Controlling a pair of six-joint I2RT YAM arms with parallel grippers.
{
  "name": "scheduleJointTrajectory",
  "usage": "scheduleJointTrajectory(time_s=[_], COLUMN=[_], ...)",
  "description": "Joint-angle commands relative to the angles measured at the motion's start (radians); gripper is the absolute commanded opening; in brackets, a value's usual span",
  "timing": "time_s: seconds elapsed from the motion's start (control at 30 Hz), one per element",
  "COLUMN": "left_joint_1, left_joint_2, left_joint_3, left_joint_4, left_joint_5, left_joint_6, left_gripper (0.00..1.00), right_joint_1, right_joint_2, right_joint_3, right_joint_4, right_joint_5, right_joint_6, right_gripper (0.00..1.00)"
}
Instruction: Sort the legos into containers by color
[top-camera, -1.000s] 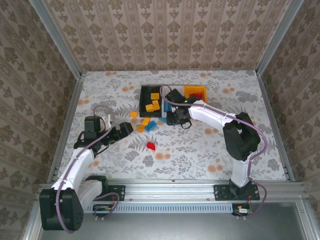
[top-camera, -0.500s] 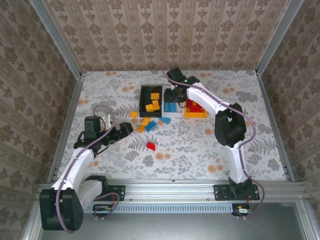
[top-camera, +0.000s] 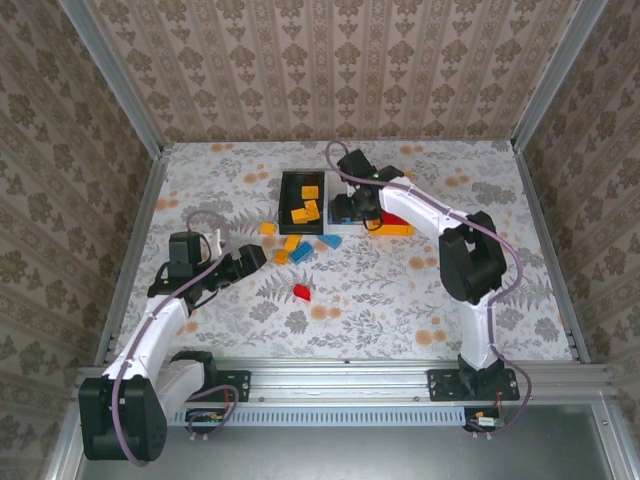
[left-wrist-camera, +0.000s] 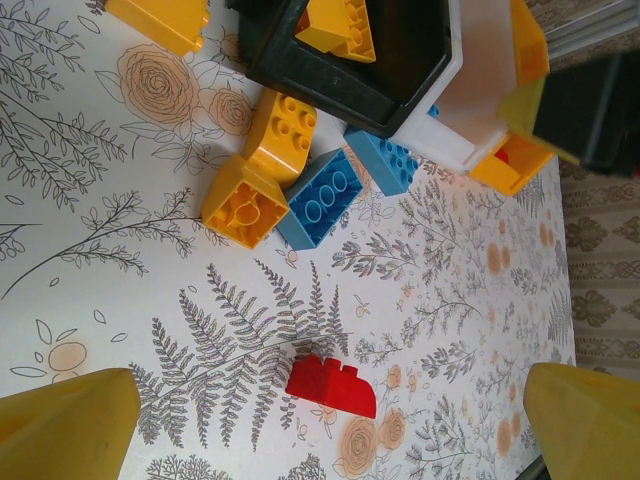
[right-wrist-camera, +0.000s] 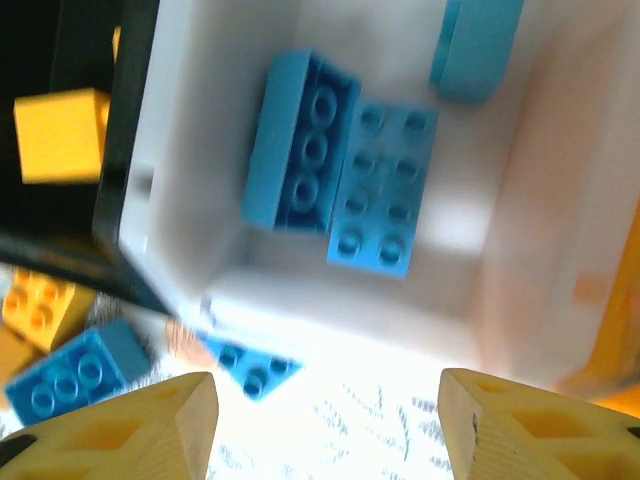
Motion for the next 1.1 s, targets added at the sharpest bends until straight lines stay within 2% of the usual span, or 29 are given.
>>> scheduleJointTrajectory(time_s=[0.0,0.23,0.53,0.9,1.07], left_joint_1=[0.011,0.010,0.011,0.011,0.011], left_joint_2=[0.007,0.008,0.010,0.019,0.022], left_joint_3=[-0.005,-0.004,-0.005,-0.003,-0.004], left_joint_4=[-0.006,-0.012,-0.014,-0.011,-0.010], left_joint_5=[0.005,0.006,0.001,0.006,0.006], left_joint_6=[0.016,0.018,0.019,0.017,0.015], left_gripper=[1.00,1.00,1.00,1.00,1.00], right_joint_1=[0.035,0.047,0.050,0.051,0.064], right_joint_2=[-0.065,-0.038,0.072,0.186,0.196], right_joint_3=[-0.113,-0.212,-0.155,-0.053,-0.045], right_joint_4=[0.088,0.165,0.196,0.179,0.182], right_joint_5=[-0.032,-0.074,-0.081,-0.059,-0.059], right_joint_6=[-0.015,-0.019,-0.046,-0.065,-0.066], right_gripper=[0.62,0.65,0.73,0.73,0.70])
